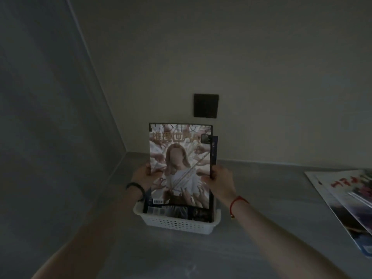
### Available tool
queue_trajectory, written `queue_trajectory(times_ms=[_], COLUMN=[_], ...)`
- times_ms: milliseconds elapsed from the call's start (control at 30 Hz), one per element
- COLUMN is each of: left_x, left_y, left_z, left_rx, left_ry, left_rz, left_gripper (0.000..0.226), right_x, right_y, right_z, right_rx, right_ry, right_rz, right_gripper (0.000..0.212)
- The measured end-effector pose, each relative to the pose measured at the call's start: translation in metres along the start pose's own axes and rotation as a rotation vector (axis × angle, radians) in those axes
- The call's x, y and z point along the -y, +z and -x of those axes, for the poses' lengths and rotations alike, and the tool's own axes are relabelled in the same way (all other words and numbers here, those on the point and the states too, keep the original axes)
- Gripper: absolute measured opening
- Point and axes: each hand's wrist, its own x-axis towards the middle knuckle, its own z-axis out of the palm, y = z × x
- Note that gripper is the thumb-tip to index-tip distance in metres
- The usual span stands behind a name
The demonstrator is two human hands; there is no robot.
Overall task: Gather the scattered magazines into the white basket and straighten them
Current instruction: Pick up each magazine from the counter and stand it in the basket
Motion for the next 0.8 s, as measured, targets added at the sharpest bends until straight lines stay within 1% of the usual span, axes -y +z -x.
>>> queue_trajectory(times_ms=[67, 133, 167, 200, 267, 367, 433, 467, 533, 600, 667, 733, 800], left_x=[0.012, 0.021, 0.024, 0.026, 0.028, 0.032, 0.032, 0.031, 0.021, 0.004, -0.018, -0.045, -0.071], left_y=[0.006, 0.013, 0.015, 0.017, 0.020, 0.023, 0.025, 0.026, 0.030, 0.039, 0.056, 0.083, 0.119], left_z=[0.000, -0.003, -0.005, -0.006, -0.006, -0.004, -0.001, 0.000, 0.004, 0.009, 0.015, 0.020, 0.026], left_rx=[0.069, 0.082, 0.062, 0.042, 0.030, -0.036, -0.119, -0.150, -0.171, -0.182, -0.156, -0.137, -0.084], left_ry=[-0.005, 0.013, 0.041, 0.059, 0.098, 0.160, 0.174, 0.160, 0.151, 0.226, 0.356, 0.477, 0.544], left_rz=[0.073, 0.063, 0.061, 0.059, 0.025, -0.042, -0.152, -0.187, -0.164, -0.133, -0.092, -0.073, -0.065], left_gripper=[0.030, 0.021, 0.021, 0.026, 0.027, 0.035, 0.036, 0.043, 0.061, 0.067, 0.066, 0.062, 0.056], right_x=[-0.010, -0.017, -0.021, -0.024, -0.028, -0.033, -0.034, -0.035, -0.039, -0.046, -0.059, -0.077, -0.099], right_y=[0.005, 0.007, 0.008, 0.009, 0.011, 0.012, 0.011, 0.010, 0.002, -0.012, -0.035, -0.067, -0.106], right_z=[0.004, 0.008, 0.011, 0.012, 0.016, 0.019, 0.019, 0.018, 0.017, 0.017, 0.018, 0.020, 0.026], right_rx=[0.020, 0.037, 0.044, 0.046, 0.043, 0.047, 0.085, 0.097, 0.068, 0.002, -0.068, -0.135, -0.181], right_ry=[0.048, 0.063, 0.066, 0.072, 0.064, 0.038, 0.024, 0.009, -0.022, -0.052, -0.044, -0.018, 0.020], right_rz=[0.011, 0.013, 0.019, 0.032, 0.082, 0.106, 0.124, 0.163, 0.237, 0.228, 0.226, 0.245, 0.251], right_gripper=[0.010, 0.018, 0.023, 0.028, 0.037, 0.042, 0.042, 0.042, 0.038, 0.036, 0.039, 0.039, 0.038])
